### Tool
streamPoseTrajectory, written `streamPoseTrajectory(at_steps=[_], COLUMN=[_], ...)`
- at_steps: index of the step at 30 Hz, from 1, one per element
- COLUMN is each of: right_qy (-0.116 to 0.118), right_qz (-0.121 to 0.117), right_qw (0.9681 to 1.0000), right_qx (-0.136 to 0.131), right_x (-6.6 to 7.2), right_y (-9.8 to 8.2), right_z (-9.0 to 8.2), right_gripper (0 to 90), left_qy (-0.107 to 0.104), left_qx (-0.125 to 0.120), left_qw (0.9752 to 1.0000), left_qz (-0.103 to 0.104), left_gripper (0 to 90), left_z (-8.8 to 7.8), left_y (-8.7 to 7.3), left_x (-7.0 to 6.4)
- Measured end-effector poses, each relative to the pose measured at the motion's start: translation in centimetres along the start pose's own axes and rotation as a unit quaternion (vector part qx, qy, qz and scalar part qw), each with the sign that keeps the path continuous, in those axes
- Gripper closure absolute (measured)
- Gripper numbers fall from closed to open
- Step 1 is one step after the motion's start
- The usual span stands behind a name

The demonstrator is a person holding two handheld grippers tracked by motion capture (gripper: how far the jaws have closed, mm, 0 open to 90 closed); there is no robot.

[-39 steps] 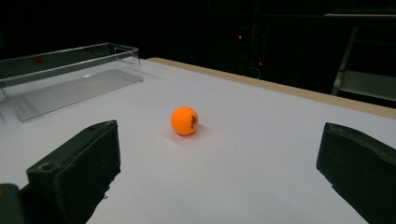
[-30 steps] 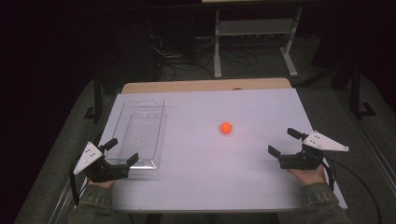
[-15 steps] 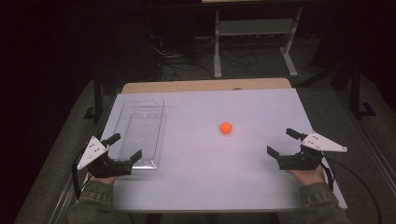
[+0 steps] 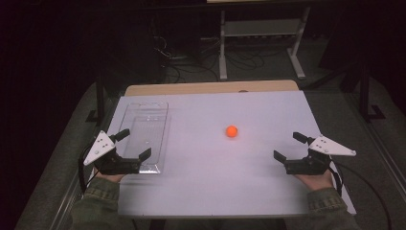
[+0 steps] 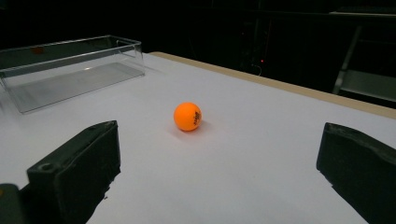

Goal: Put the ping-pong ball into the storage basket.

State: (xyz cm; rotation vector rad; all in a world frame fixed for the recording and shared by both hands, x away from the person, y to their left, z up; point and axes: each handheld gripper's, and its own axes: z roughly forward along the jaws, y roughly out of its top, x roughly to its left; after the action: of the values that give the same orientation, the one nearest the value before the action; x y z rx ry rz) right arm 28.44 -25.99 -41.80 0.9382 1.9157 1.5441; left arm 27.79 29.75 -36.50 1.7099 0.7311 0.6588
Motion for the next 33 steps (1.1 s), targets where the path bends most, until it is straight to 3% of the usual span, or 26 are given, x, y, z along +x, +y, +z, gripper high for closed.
streamPoseTrajectory(at_steps=[19, 33], right_qy=[0.003, 0.004], right_qz=[0.003, -0.004], right_qw=[1.0000, 1.0000], right_qx=[0.001, 0.007], right_x=[0.0, 0.1], right_y=[0.1, 0.0], right_z=[-0.1, 0.1], right_gripper=[0.0, 0.0], left_qy=[-0.018, -0.031], left_qx=[0.019, 0.046], left_qw=[0.9996, 0.9978], left_qz=[0.013, 0.036], left_gripper=[0.0, 0.0], left_z=[1.5, 3.2], left_y=[2.1, 3.6], left_x=[0.0, 0.1])
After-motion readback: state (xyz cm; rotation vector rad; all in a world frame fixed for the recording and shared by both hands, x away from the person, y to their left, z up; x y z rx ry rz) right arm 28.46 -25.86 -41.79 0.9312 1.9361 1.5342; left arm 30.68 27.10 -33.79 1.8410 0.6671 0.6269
